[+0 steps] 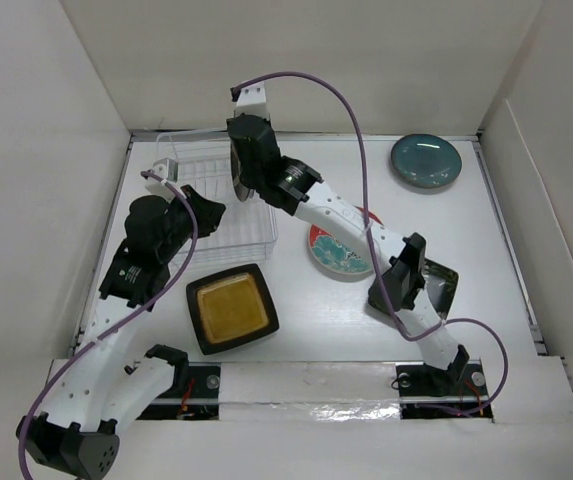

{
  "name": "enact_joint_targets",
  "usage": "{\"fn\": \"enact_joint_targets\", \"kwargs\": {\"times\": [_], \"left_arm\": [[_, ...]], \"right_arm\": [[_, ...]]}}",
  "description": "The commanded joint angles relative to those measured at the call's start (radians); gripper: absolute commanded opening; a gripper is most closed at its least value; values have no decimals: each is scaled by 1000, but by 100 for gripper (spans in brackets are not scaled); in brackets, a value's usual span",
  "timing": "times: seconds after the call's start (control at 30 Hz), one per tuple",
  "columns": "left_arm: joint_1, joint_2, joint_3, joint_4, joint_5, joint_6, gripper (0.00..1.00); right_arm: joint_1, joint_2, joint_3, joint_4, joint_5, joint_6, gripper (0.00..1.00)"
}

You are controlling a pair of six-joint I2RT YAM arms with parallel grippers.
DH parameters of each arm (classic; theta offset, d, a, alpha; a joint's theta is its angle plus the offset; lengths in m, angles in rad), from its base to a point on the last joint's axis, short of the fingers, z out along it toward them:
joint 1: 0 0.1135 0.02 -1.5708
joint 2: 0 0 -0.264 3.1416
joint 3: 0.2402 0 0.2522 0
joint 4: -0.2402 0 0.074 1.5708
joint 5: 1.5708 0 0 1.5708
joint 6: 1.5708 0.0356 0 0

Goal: Load the plates into the dish rack

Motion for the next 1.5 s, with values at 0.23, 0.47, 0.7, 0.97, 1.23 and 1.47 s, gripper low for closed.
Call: {"fn": "enact_joint_targets", "kwargs": {"times": [0.23,0.47,0.7,0.97,1.23,1.47], "left_arm": [[-4,-10,58,-19,-86,-5,30],[-4,1,74,-45,-130,-16,37],[-4,6,96,-97,-250,-54,28],[-4,7,108,-123,-304,-77,26],[-4,4,97,-102,-268,-70,29],[-4,0,81,-88,-239,-64,30]], "right_arm": [[-23,37,103,442,51,-282,0],[-43,126,130,492,45,-295,0],[-52,181,106,515,40,-325,0],[-52,218,83,521,36,-347,0],[-52,262,52,561,29,-345,0],[-70,306,66,589,13,-304,8]]}}
